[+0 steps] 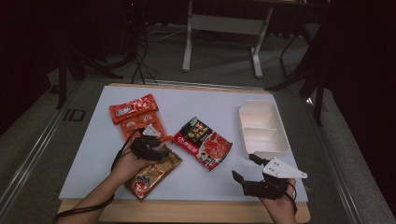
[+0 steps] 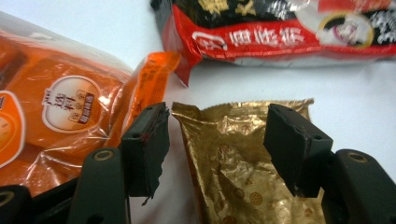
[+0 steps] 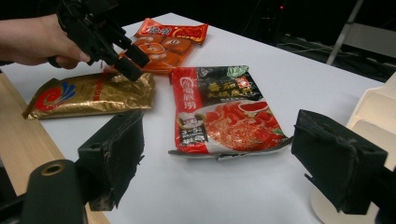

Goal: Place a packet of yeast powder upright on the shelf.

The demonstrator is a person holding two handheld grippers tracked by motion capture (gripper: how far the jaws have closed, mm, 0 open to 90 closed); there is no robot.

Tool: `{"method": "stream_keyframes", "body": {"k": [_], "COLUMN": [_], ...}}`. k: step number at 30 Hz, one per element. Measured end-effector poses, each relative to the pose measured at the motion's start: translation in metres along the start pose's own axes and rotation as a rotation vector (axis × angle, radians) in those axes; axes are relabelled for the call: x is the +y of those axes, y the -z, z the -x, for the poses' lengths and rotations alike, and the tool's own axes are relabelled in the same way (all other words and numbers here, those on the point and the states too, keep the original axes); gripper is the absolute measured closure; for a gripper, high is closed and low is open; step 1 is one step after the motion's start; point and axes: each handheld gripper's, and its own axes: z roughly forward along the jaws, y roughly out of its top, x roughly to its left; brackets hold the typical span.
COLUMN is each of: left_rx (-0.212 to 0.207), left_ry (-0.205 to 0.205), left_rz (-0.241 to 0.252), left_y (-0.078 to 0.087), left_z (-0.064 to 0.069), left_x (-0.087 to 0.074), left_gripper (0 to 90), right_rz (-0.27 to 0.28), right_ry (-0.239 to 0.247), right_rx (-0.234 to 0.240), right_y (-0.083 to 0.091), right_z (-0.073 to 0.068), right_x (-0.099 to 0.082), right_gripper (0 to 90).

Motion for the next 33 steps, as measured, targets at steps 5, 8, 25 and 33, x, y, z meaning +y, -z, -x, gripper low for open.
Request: {"method": "stream_keyframes", "body": {"k": [5,8,25,33], "left_rx": [-0.015,-0.025,-0.051,0.013], "left_ry": [0.006,0.006,-0.007,-0.084], "left_rz": [-0.039,-0.06,-0.169,-0.17], "left_y": [-0.009,-0.012,-0.022,-0.019], "left_z": [-0.003,-0.003,0.006,0.013], "left_x": [-0.001,0.001,0.007,0.01], "left_gripper": [42.7,42.9,61.5,87.2], "right_rz": [-0.005,-0.012,-0.036,-0.037], "right_ry": [0.006,0.006,0.017,0.005], "right_rx": [-0.003,0.0,0.006,0.006], "right_y": [-0.001,-0.001,-0.005,-0.005], "right_z": [0.0,-0.001,-0.002,0.0], "right_x": [0.0,-0.001,-0.002,-0.002], "right_gripper": [16.8,16.8,16.8,18.4]}}
